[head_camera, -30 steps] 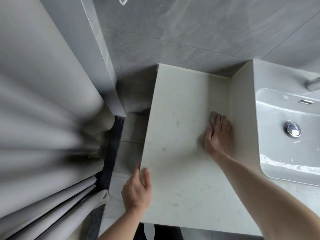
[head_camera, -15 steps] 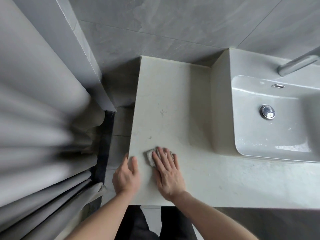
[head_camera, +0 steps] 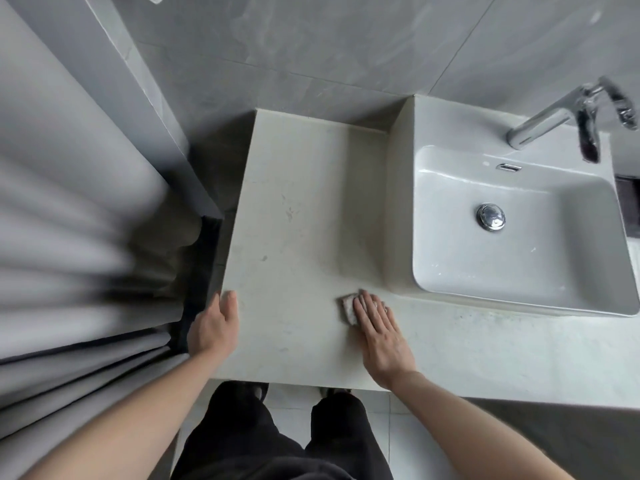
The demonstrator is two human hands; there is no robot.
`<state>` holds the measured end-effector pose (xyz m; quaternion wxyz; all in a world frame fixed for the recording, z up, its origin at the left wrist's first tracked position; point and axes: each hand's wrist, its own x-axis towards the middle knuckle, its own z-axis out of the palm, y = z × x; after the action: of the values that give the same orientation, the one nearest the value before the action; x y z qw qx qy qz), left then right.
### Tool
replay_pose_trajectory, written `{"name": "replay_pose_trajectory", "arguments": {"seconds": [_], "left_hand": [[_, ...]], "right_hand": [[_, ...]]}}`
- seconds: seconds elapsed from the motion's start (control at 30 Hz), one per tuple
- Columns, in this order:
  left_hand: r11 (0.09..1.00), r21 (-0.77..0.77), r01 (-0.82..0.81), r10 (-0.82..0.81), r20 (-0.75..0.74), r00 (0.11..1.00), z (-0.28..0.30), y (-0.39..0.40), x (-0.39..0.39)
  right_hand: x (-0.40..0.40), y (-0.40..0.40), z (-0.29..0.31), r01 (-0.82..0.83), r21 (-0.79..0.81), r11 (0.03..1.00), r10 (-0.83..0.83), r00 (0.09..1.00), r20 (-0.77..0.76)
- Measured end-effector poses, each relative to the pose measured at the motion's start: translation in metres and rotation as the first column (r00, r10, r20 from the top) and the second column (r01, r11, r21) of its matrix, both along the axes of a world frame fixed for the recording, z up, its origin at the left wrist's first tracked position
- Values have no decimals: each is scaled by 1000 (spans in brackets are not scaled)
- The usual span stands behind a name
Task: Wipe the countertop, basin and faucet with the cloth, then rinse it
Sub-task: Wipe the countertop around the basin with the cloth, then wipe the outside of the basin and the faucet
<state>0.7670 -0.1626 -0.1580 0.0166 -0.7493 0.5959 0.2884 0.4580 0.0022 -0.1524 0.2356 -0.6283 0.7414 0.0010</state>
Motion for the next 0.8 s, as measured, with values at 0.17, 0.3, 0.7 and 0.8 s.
{"name": "replay_pose_trajectory", "arguments": {"seconds": [0.17, 0.3, 0.7, 0.8], "left_hand": [[998, 40, -41, 38, 72, 997, 17, 6, -19], [1000, -23, -15, 17, 74, 997, 35, 29, -43], [906, 238, 350, -377, 81, 923, 59, 107, -126], [916, 252, 313, -336, 52, 940, 68, 97, -133]], "right_hand": [[-52, 54, -1, 160, 33, 987, -159, 987, -39], [-88, 77, 0, 201, 70, 977, -195, 977, -82], [-115, 65, 32, 169, 30, 985, -171, 983, 61], [-115, 53, 51, 235, 72, 969, -242, 964, 107]]}}
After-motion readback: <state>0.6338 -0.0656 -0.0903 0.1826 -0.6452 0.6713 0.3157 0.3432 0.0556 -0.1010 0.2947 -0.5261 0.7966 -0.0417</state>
